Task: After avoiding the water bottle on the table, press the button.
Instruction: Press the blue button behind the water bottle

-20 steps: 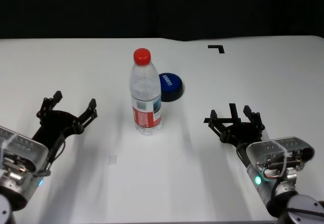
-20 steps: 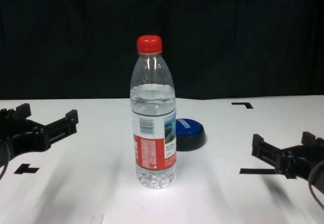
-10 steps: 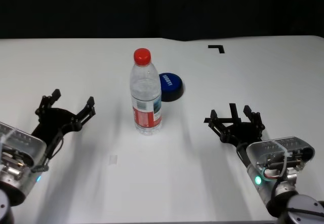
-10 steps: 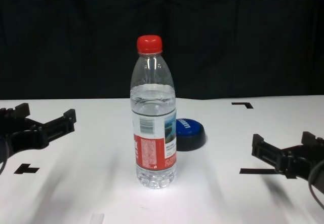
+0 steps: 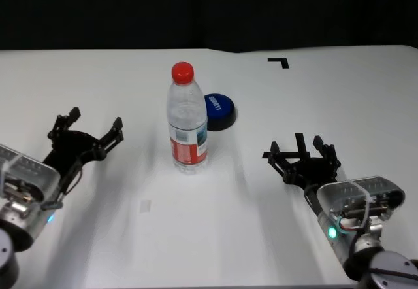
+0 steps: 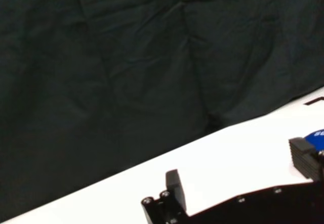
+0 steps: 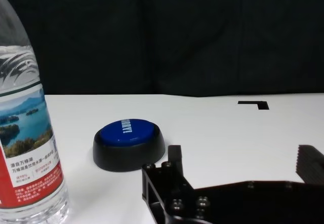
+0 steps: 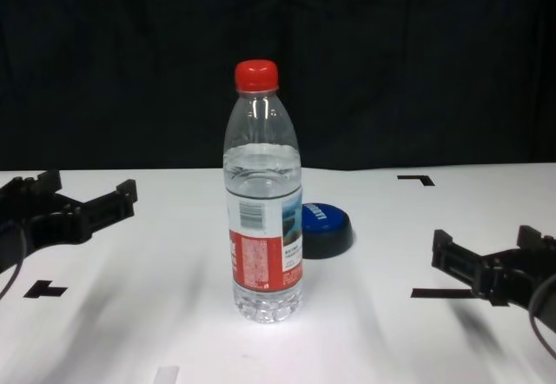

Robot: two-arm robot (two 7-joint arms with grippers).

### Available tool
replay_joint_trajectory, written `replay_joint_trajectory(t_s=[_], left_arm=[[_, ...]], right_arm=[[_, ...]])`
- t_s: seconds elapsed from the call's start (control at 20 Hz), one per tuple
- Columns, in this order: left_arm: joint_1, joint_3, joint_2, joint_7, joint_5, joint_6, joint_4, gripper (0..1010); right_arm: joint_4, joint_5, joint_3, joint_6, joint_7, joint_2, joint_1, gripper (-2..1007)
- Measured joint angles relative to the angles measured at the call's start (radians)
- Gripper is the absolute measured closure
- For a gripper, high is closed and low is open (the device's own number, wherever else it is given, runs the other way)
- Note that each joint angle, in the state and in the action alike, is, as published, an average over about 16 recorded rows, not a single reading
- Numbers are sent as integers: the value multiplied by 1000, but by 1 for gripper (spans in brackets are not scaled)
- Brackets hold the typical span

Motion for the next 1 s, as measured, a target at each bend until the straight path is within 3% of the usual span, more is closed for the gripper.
replay_joint_trajectory(t_s=[1.0], left_arm=[[-125,47,24,-43,-20,-15,125,7]], right_arm=[[0,0,0,0,0,0,0,2]])
